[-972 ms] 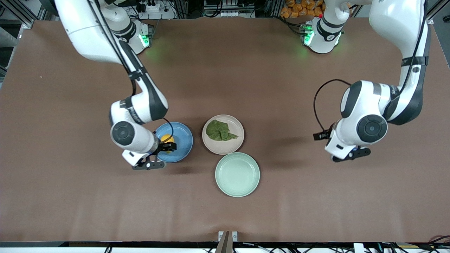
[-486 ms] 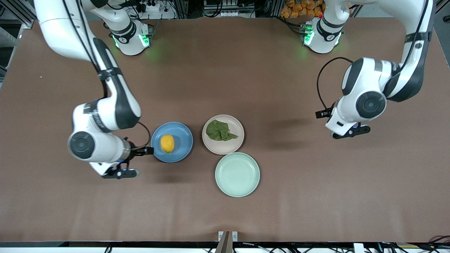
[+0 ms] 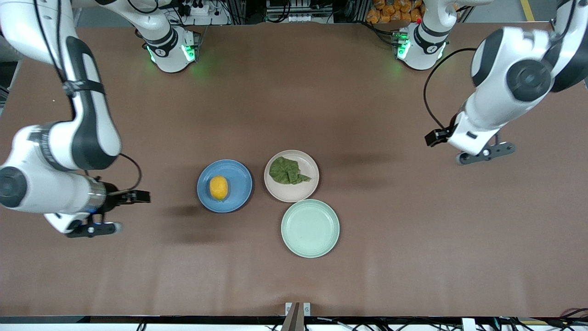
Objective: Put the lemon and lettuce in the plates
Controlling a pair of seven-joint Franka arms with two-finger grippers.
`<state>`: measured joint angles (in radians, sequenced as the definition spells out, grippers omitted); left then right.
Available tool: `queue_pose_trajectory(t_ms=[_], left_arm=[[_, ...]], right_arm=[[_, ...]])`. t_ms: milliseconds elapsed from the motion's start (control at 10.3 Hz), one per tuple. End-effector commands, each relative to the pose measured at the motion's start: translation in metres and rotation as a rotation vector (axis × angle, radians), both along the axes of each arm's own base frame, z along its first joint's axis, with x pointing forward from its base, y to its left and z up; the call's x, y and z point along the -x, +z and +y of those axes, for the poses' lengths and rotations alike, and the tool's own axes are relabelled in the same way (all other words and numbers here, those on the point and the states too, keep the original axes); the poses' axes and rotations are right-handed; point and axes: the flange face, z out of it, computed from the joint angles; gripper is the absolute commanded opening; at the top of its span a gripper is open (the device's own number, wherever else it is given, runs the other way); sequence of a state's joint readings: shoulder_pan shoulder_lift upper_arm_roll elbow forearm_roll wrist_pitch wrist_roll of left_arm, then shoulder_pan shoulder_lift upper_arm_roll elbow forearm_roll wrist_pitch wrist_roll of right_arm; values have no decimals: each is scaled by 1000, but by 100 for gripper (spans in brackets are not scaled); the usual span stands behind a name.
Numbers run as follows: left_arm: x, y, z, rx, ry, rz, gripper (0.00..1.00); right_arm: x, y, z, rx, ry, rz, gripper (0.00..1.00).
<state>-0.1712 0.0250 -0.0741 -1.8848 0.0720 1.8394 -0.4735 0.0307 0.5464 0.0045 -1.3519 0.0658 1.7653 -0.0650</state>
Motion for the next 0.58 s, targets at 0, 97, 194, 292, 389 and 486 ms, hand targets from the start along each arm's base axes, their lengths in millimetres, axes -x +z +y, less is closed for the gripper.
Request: queue_pose_trajectory(t_ms=[0,97,194,292,389,486], left_arm=[[-16,46,1,56,-28,-120,100],[-19,60,0,62,-94,-148,100],[-23,77,3,67,-129,-180,100],[-26,94,4,83,-125,-210,100],[-26,107,2,101,-138,-222,100],[-23,120,4,96,-179,-204,100]], right_arm=[[7,25,-23,-6,-7,-13,100],[9,37,-33,-7,-21,-32,100],[12,53,-39,-2,-15,-52,100],[16,59,-46,-4,11,-43,100],[20,68,-55,-1,40,-36,100],[24,88,-67,8,43,-64,100]])
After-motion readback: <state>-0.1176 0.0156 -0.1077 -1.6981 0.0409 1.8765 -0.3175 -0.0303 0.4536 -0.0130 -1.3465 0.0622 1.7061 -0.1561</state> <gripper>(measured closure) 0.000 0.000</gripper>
